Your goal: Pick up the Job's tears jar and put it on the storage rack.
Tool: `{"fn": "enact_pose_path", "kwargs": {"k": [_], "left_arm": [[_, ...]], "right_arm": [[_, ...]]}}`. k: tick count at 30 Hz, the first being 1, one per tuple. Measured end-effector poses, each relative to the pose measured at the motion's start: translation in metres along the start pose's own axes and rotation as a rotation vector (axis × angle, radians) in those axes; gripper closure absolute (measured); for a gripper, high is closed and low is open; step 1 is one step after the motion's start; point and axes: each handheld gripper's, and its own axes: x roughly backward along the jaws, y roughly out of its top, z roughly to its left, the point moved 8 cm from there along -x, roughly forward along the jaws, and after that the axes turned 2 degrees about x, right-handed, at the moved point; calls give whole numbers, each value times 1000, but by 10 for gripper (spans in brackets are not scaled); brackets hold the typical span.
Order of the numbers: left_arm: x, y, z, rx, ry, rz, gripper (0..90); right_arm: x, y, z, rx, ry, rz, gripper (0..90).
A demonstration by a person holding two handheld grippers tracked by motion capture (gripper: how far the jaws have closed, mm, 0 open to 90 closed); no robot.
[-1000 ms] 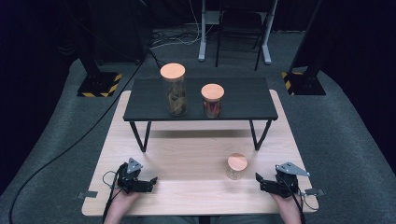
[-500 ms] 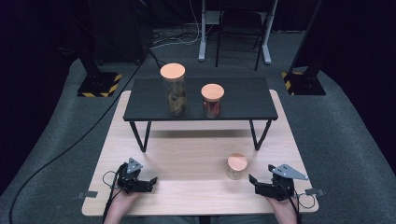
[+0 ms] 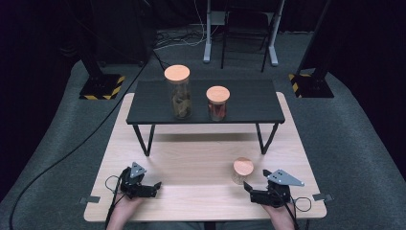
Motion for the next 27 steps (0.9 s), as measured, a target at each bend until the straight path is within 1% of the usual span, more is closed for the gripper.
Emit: {"fn": "enact_pose_path", "kwargs": {"k": [8, 17, 23, 27], "left_arm": [[0, 0, 0, 0, 1, 0, 21], [0, 0, 0, 0, 0, 0, 21], [0, 0, 0, 0, 0, 0, 21], [0, 0, 0, 0, 0, 0, 21]], "right_arm": [[-9, 6, 6, 4, 1, -9, 93], [-25, 8, 8, 11, -13, -6, 95], [-36, 9, 8, 17, -17, 6, 97], [-44, 9, 8, 13, -21, 12, 99]]}}
